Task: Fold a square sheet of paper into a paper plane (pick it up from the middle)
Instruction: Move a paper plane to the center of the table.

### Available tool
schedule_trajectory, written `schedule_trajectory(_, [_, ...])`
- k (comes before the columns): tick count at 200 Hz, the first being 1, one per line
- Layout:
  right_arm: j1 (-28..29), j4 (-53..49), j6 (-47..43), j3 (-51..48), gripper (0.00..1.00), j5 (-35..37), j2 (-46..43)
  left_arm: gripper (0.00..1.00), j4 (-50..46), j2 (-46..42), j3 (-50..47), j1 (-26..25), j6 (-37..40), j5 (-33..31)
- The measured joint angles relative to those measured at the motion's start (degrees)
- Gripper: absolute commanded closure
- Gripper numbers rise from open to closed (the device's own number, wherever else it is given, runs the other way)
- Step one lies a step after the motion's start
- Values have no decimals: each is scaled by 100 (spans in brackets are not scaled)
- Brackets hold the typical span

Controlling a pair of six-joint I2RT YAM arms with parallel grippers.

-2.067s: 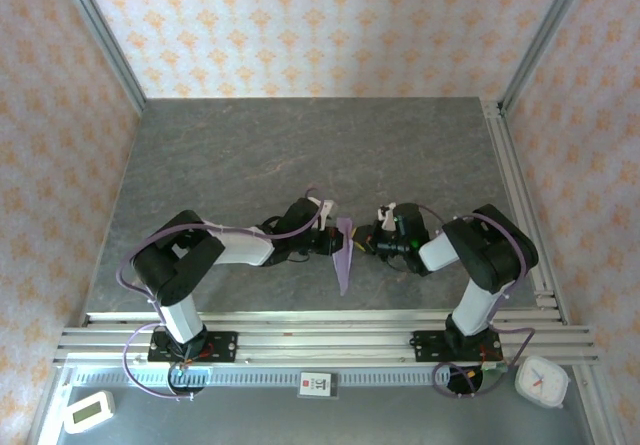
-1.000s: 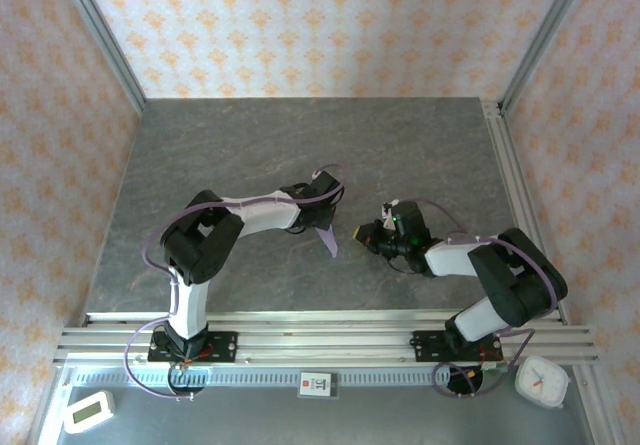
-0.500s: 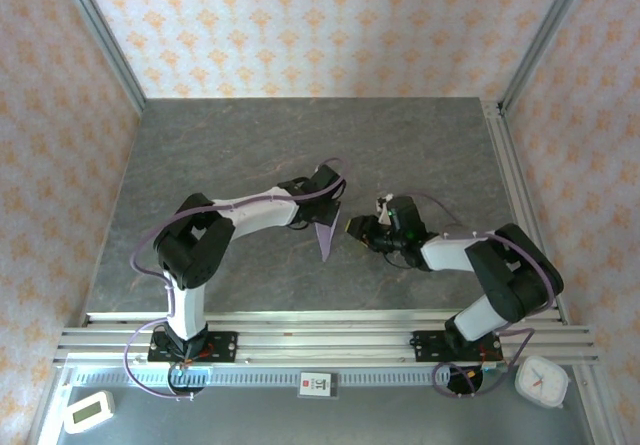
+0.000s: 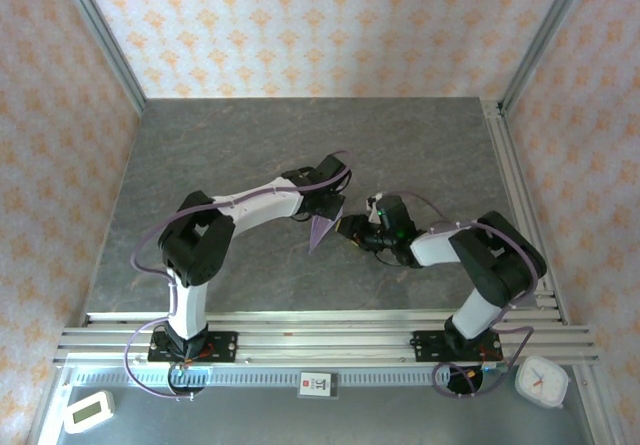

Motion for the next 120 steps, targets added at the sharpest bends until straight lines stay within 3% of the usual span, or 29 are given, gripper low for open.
schedule_trajectory(67, [-35, 302, 208, 247, 67, 20, 258, 100, -118, 118, 0, -15, 129, 55])
schedule_trajectory(120, [-190, 531, 402, 284, 97, -2, 693, 100, -109, 118, -13, -26, 164, 57])
